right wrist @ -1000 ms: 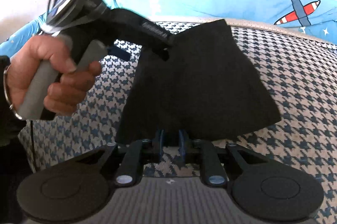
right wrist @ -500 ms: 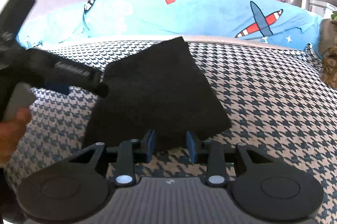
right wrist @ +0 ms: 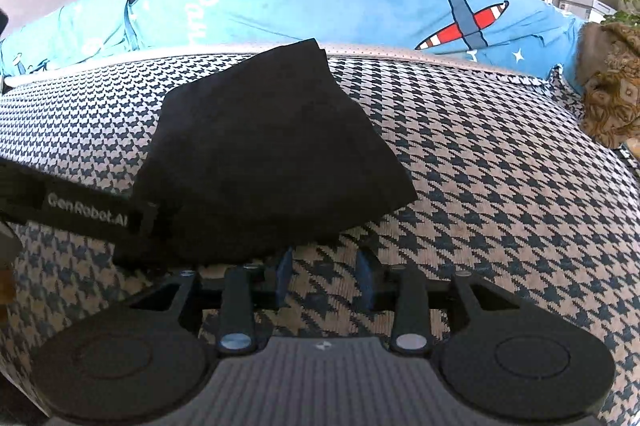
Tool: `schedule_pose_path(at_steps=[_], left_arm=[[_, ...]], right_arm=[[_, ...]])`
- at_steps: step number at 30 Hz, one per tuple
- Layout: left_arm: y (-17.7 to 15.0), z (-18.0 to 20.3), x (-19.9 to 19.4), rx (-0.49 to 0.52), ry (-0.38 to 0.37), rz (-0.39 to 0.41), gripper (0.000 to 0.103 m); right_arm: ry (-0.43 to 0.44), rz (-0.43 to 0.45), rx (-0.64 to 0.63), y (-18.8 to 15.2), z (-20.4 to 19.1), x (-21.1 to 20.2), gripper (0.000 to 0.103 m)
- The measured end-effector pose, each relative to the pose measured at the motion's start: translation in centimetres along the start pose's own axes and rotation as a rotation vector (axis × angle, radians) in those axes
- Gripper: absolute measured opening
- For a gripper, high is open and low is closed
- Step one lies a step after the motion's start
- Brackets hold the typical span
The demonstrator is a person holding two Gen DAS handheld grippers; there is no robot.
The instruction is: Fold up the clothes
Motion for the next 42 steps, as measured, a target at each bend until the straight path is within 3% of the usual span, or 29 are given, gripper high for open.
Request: schedule_pose_path(at_steps=[14,22,28,33,42], left_arm=[[-2.6,-0.4,-3.4,-0.002,0.009,0.101,0.103],[-4.6,-1.0,-5.3,-0.007,0.013,0.088,0.103],[-5.9,-1.5,-4.9,-0.002,0.039,0.048,0.103],[-6.5,-1.4,-4.8,0.021,0.070,0.050,0.103],[-6.8,-1.5,-4.8,0.023,0.071,0.061,0.103]], right_arm=[[0.027,0.030,0.034,-0.8,-0.6,-1.7,0.040],[0.040,0.052,0.090,-2.2,-1.3,-3.7,0.042],[0.025,0.045,0.143,-3.5,-1.3,-4.9,0.054],[0.020,0.023,0.107,-4.3,-2.1,-4.9,0.068],[0.006,0.013,0.052,-4.7,-2.7,-4.6,0.070]])
Point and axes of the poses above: each gripper's, at about its wrist camera, not at the fingertips, and x roughly the way its jaws point, z to its right, y to its top, the point moved 8 cm from there along x, roughly the way its jaws point, and after that the axes turned 13 degrees about y, right-handed, at the moved point
